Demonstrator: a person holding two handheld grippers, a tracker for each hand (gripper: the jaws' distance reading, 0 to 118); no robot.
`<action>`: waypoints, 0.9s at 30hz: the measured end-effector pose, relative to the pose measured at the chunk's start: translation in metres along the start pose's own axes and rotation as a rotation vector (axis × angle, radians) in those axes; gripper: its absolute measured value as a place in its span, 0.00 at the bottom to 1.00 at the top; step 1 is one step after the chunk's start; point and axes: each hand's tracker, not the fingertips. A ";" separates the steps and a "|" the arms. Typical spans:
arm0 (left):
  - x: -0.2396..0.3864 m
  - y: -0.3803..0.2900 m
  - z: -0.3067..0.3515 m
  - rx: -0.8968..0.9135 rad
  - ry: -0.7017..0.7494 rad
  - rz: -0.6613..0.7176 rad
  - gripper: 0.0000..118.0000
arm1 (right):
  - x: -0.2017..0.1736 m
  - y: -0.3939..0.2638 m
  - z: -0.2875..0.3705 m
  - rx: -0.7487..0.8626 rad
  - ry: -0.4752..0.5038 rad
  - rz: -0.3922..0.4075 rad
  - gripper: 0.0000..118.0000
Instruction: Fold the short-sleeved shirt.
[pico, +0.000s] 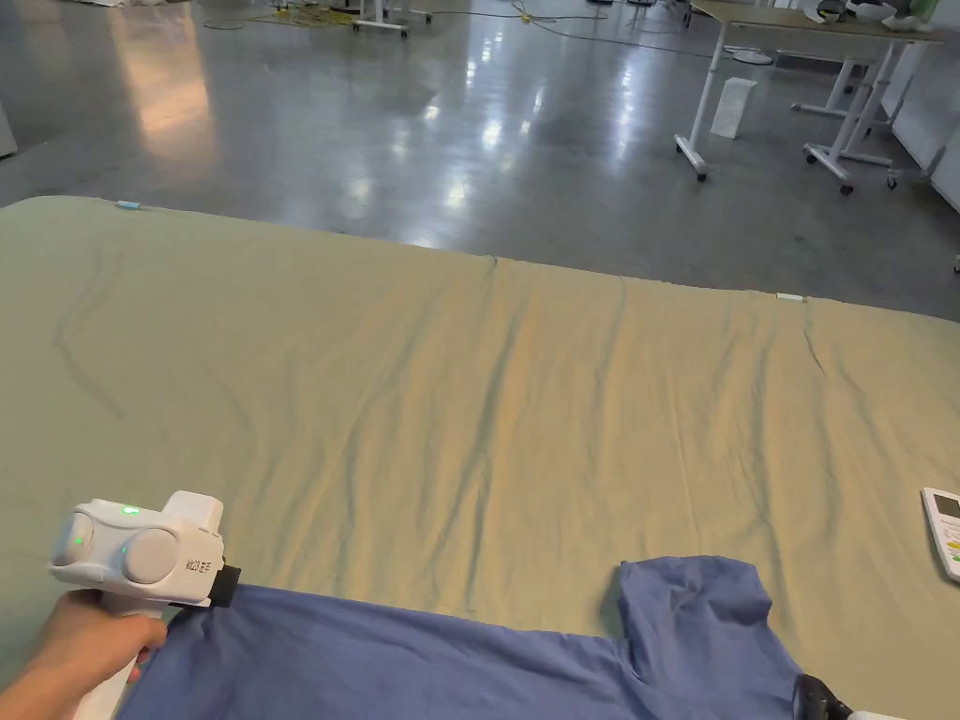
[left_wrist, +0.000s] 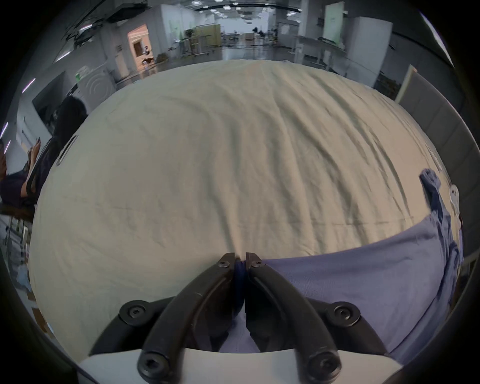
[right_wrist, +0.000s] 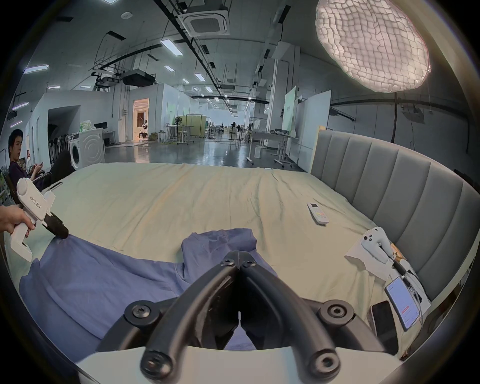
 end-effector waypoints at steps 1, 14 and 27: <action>-0.004 -0.002 -0.001 -0.001 0.021 -0.009 0.05 | 0.002 0.000 -0.003 -0.011 0.007 -0.009 0.00; -0.015 -0.022 0.045 0.166 -0.010 0.043 0.04 | 0.060 0.018 -0.161 -0.509 0.169 0.002 0.54; -0.016 -0.042 0.053 0.178 0.000 0.054 0.04 | 0.044 0.010 -0.210 -0.653 0.164 0.006 0.15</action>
